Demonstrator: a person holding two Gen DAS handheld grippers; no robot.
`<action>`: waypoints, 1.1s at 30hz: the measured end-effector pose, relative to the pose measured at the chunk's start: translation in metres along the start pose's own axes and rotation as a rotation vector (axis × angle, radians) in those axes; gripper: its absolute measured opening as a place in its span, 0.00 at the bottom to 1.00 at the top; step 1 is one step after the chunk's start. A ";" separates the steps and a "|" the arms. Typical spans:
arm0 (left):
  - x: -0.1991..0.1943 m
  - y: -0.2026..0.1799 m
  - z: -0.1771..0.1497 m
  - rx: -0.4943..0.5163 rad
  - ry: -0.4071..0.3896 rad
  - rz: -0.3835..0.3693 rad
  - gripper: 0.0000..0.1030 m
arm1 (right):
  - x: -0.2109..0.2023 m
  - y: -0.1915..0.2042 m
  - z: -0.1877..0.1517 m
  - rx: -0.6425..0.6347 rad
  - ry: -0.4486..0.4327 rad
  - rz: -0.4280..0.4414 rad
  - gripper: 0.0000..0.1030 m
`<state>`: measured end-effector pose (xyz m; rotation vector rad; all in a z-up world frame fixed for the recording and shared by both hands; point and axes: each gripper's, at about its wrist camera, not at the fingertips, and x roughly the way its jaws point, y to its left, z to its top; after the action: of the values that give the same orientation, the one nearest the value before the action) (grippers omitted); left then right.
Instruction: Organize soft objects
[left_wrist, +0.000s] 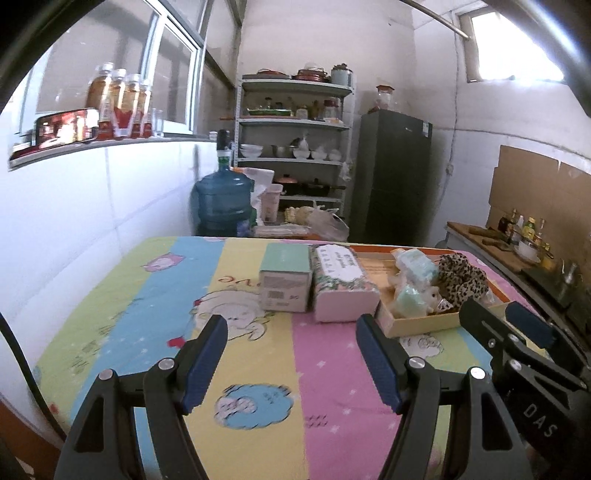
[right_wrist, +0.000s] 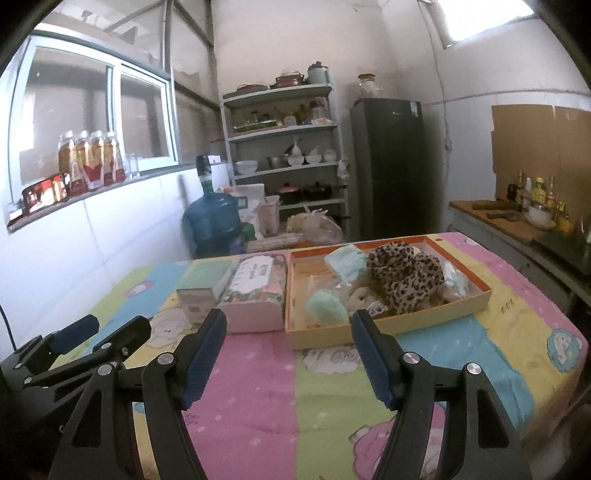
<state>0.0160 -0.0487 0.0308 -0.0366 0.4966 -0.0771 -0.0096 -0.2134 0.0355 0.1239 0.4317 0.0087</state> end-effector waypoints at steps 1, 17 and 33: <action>-0.005 0.003 -0.003 -0.001 -0.004 0.007 0.70 | -0.005 0.005 -0.003 -0.010 -0.008 -0.009 0.70; -0.078 0.030 -0.044 -0.017 -0.066 0.065 0.70 | -0.065 0.037 -0.053 -0.018 -0.033 -0.057 0.70; -0.121 0.033 -0.065 -0.025 -0.098 0.075 0.70 | -0.115 0.045 -0.070 -0.035 -0.087 -0.053 0.70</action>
<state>-0.1184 -0.0064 0.0292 -0.0460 0.4005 0.0046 -0.1429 -0.1647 0.0256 0.0778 0.3472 -0.0407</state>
